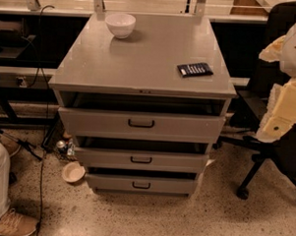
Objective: Open bottom drawer
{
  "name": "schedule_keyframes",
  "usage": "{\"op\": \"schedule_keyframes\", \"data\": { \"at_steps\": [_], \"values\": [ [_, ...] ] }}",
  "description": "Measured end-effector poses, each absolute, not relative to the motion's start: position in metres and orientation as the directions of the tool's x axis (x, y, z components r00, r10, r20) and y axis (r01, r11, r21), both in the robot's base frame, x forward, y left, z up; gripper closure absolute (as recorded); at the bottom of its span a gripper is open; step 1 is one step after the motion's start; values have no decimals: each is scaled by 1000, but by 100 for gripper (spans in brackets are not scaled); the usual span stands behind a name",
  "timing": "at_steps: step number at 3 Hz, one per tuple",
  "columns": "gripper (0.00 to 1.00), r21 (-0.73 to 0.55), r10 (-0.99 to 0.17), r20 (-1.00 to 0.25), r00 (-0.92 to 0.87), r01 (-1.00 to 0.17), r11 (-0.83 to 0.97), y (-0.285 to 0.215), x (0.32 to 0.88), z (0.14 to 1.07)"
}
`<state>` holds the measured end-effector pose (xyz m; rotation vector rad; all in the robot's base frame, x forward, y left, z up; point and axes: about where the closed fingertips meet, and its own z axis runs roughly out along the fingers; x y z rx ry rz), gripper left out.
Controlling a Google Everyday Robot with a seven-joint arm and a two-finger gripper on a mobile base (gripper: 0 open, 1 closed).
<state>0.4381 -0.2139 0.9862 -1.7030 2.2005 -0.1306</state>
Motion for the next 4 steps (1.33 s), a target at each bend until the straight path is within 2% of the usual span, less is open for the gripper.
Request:
{"op": "schedule_keyframes", "data": {
  "at_steps": [1,2,3,4],
  "values": [
    [0,-281,-950,-228,-212,-920,273,-215,437,983],
    [0,-237,-948,-255,-190,-938,252,-218,438,939],
    [0,-82,-916,-363,-169,-974,212,-222,435,819],
    [0,16,-888,-425,-175,-982,186,-220,430,754]
  ]
}}
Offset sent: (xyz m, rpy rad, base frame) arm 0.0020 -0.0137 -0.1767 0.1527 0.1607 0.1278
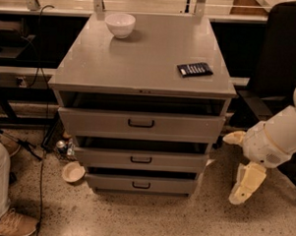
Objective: Open bottom drawer
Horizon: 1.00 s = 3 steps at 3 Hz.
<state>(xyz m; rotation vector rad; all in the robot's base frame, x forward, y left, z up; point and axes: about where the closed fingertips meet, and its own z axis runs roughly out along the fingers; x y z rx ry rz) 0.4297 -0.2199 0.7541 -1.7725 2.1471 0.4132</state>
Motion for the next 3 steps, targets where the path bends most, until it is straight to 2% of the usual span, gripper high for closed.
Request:
{"op": "schedule_keyframes", "data": {
  "at_steps": [1,2,3],
  "values": [
    [0,104,-859,-479,-182,-983,150,-204,415,699],
    [0,104,-859,-479,-182,-983,150,-204,415,699],
    [0,140,-862,-467,-197,-979,148,-205,413,660]
  ]
}}
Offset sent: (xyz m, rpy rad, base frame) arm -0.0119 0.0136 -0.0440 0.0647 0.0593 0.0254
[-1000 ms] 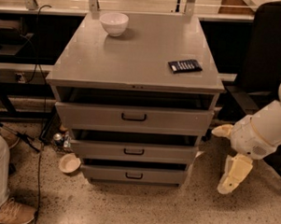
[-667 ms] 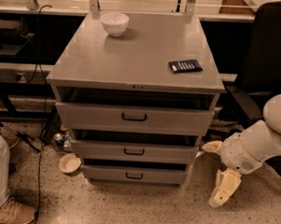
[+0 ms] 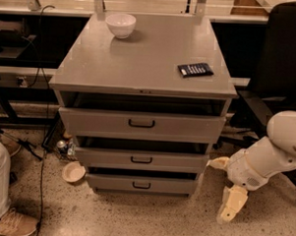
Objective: Open bottom drawer
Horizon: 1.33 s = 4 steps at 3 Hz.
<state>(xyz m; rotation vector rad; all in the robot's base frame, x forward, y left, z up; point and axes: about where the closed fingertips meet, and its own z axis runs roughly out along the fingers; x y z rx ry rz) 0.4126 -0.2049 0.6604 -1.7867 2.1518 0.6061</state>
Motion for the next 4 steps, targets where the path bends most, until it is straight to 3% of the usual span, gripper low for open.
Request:
{"op": "schedule_keyframes", "data": {
  "at_steps": [3,4],
  "values": [
    [0,256,-773,-596,-217,-964,74,-196,404,468],
    [0,255,-774,-594,-218,-964,76,-196,404,466]
  ]
}}
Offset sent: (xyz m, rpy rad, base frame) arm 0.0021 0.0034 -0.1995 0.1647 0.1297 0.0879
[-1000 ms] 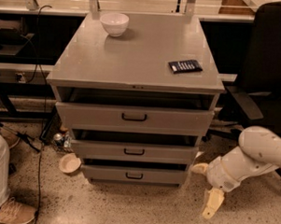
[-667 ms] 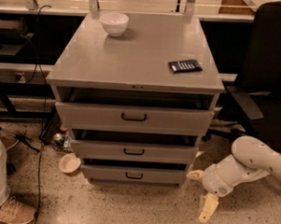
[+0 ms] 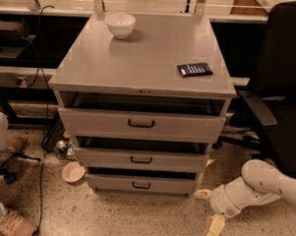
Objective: Open bottom drawer
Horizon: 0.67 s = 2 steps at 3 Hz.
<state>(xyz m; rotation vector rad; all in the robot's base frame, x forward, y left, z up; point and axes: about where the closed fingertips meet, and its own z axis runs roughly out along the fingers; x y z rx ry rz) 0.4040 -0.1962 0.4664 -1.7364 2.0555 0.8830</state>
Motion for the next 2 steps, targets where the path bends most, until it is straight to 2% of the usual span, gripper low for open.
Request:
{"op": "schedule_keyframes", "data": {
  "at_steps": [1,2],
  "values": [
    [0,229,-780,-580,-235,-966,120,-201,406,436],
    [0,183,-750,-628,-208,-976,117,-203,422,390]
  ]
}}
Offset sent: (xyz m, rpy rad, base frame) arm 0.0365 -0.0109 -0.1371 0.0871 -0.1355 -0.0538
